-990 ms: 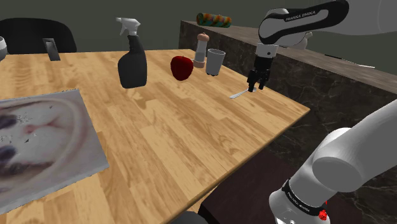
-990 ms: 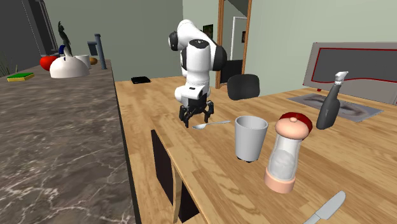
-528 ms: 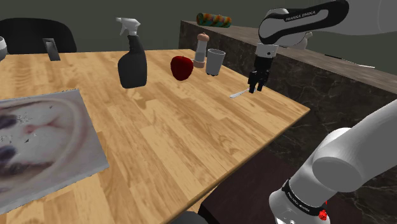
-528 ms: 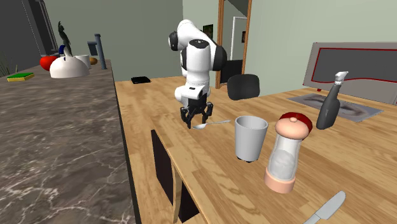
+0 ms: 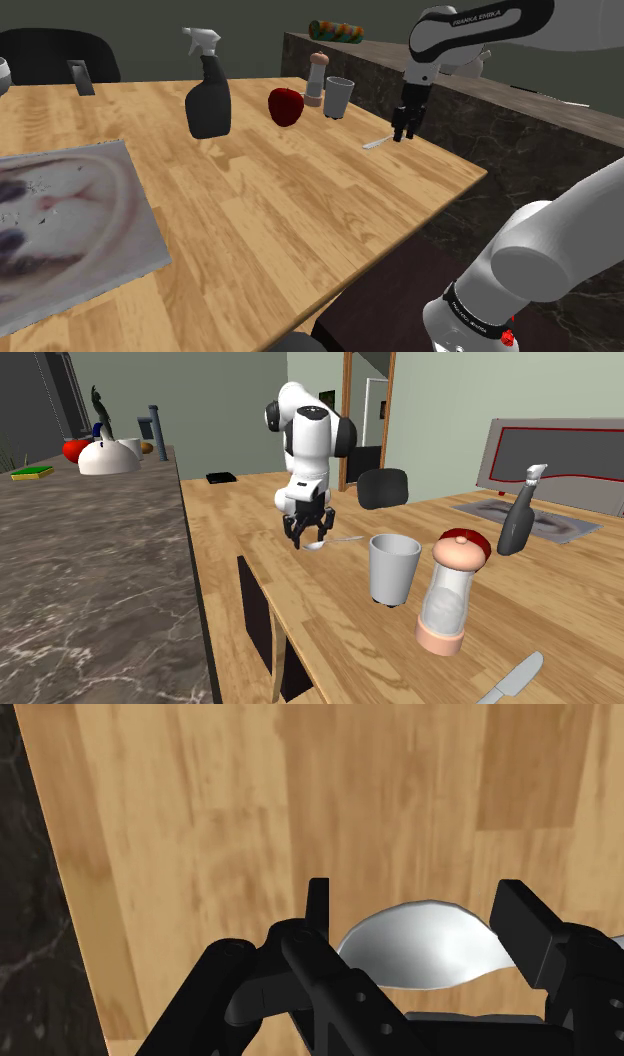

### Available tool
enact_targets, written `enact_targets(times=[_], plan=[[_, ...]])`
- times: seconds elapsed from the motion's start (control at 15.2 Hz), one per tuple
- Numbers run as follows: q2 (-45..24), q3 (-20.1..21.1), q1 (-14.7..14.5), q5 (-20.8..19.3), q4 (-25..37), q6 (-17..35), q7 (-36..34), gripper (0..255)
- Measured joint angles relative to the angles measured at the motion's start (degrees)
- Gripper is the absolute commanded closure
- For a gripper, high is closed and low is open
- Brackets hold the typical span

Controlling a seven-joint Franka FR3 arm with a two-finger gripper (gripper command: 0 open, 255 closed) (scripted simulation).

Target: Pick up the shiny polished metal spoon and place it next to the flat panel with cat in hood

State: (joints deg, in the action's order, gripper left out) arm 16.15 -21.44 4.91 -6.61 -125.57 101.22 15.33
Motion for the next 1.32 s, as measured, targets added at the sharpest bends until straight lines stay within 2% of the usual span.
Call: enact_targets(times=[0.86,1.32], plan=[[0.89,0.81,-0.29,0.23,8.89,-9.74,-0.05,255],[6.95,6.81,-2.83,1.9,3.1,-10.35,-8.51,255]])
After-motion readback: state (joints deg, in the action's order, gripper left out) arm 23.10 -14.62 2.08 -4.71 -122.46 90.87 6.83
